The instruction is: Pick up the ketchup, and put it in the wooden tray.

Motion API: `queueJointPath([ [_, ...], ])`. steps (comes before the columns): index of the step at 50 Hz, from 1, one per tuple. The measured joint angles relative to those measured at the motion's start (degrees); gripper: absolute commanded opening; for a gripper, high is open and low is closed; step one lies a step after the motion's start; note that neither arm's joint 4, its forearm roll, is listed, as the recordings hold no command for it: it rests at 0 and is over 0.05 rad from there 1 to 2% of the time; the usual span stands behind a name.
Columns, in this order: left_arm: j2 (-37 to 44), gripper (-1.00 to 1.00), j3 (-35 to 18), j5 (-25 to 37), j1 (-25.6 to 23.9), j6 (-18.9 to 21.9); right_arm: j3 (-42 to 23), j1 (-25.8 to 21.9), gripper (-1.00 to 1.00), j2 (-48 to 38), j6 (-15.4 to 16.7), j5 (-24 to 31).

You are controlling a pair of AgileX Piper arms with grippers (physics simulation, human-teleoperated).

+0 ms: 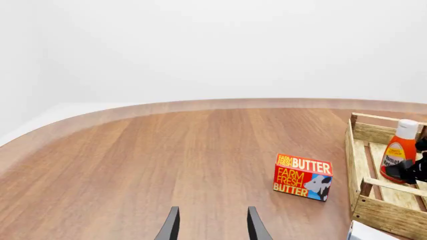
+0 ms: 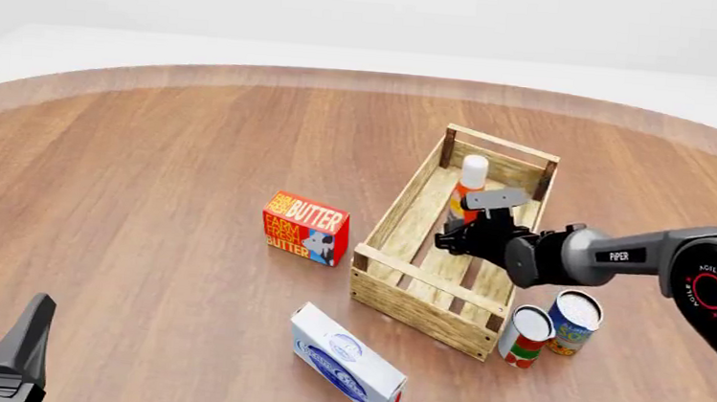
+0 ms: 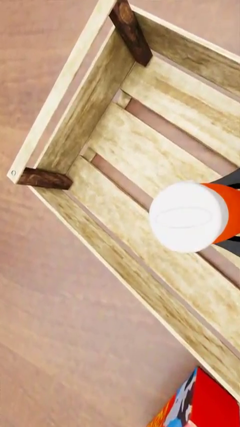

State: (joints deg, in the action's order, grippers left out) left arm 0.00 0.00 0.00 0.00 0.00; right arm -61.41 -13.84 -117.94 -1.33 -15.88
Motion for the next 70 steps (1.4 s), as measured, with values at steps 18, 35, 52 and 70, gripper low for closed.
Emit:
queueJointPath([
  [18,0.00,1.00,0.00,0.00,0.00,0.00,-0.12,-0.14,1.00,-0.81,-1.03,0.46],
  [35,0.00,1.00,0.00,0.00,0.00,0.00,-0.48,-0.14,1.00,0.28,-0.69,1.43],
  [52,0.00,1.00,0.00,0.00,0.00,0.00,-1.55,0.28,1.00,3.54,0.65,3.19],
  [70,0.00,1.00,0.00,0.00,0.00,0.00,-2.68,0.40,1.00,8.27,2.89,6.67],
])
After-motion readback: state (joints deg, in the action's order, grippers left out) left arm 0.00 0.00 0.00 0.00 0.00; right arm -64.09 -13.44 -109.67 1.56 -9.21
